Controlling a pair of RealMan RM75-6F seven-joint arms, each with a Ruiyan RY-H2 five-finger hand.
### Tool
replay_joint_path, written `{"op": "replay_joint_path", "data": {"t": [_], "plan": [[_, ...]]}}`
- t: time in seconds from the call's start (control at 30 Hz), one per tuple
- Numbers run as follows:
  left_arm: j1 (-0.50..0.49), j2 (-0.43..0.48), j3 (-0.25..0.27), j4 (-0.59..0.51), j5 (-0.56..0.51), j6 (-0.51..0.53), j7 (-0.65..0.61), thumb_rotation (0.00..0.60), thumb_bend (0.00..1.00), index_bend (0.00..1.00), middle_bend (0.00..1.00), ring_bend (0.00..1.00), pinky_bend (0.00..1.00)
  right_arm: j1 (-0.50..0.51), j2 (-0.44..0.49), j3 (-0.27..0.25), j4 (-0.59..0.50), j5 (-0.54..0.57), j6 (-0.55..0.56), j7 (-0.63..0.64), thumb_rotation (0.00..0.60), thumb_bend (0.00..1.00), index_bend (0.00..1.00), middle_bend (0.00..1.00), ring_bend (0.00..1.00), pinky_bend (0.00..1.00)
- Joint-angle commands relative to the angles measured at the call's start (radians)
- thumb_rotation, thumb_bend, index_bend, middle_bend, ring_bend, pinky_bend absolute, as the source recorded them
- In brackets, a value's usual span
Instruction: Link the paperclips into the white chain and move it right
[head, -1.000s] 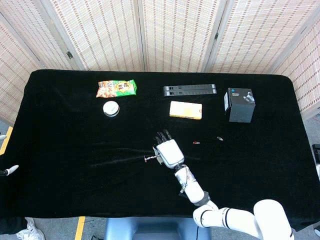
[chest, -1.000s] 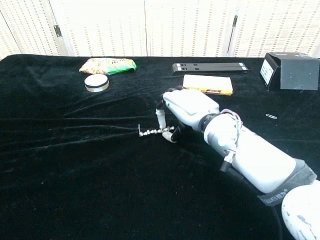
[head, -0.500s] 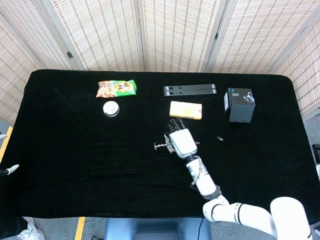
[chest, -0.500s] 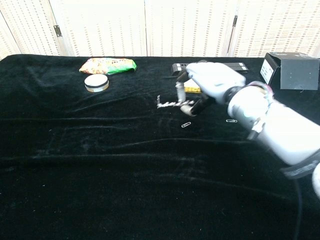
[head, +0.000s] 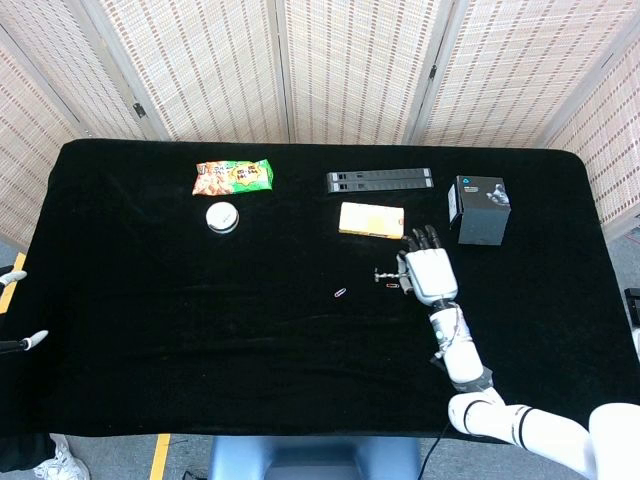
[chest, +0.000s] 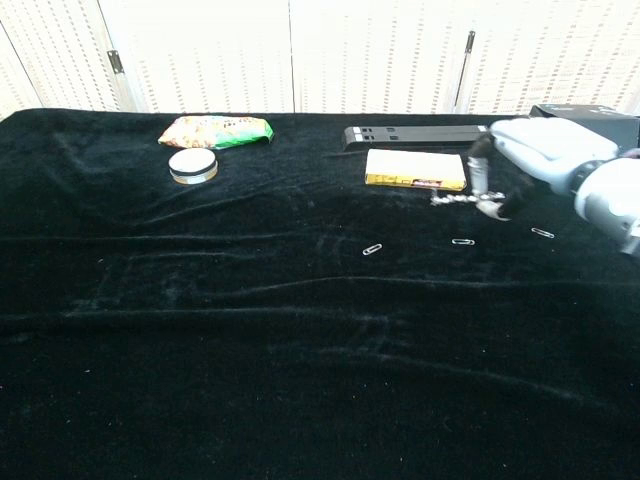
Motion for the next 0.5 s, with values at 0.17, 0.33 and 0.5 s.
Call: {"op": "replay_joint_path", "data": {"t": [0.17,0.33,0.5], "plan": [[-0.007,-0.002,-0.002,0.0,-0.012,-0.016,0.01,0.6,0.17,0.2,0.13,0.09,0.0,-0.006,-0.011,-0.019,0.065,0.011,-0.027,0.035,0.6,0.42,0.9,0.26,0.1,0.0],[-0.008,-0.001,-0.003,0.002,-0.016,-0.023,0.004,0.6,0.17,0.2,0.13,0.09,0.0,-0.003,-0.036,-0.029,0.113,0.02,-0.041,0.037,0.6,0.42,0.9,0.26,0.1,0.0],[-0.008,0.001,-0.003,0.004,-0.014,-0.025,-0.002,0.6,0.17,0.2,0.13,0.09,0.0,-0.003,-0.053,-0.036,0.14,0.029,-0.05,0.03,0.6,0.42,0.9,0.26,0.11,0.0]]}}
